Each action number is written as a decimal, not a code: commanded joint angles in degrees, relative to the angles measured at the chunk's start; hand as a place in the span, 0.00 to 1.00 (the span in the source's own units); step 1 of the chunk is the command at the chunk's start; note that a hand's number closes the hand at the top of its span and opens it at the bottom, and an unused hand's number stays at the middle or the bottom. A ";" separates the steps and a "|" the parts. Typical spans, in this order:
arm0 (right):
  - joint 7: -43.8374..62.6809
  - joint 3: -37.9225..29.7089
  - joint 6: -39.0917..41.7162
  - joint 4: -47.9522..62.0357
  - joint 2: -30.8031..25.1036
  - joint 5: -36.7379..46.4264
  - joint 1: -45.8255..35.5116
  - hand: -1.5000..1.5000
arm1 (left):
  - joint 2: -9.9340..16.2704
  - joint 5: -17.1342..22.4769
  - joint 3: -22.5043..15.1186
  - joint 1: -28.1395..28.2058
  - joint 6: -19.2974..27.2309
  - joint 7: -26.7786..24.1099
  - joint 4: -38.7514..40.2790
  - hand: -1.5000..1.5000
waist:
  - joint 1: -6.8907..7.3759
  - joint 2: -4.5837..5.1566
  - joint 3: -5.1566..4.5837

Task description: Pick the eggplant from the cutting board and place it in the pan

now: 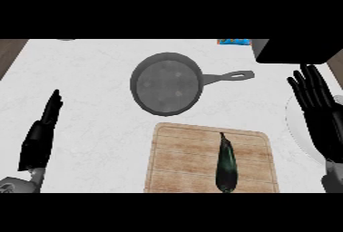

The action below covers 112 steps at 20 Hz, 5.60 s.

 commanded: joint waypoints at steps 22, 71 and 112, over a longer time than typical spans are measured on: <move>31.12 37.31 21.02 13.15 -6.55 43.31 -27.86 0.00 | -13.56 15.44 -5.66 -4.94 -14.57 14.46 -3.08 0.50 | 0.53 -0.13 0.89; 62.48 48.92 53.74 17.97 8.32 53.04 -28.28 1.00 | -17.75 10.80 -1.33 -3.28 -16.37 16.94 -4.92 0.50 | -0.59 0.20 1.41; 30.62 35.50 -3.83 2.84 28.13 66.50 -17.66 1.00 | -17.99 7.50 0.92 2.57 -19.57 19.23 -11.11 0.50 | -0.10 0.23 1.41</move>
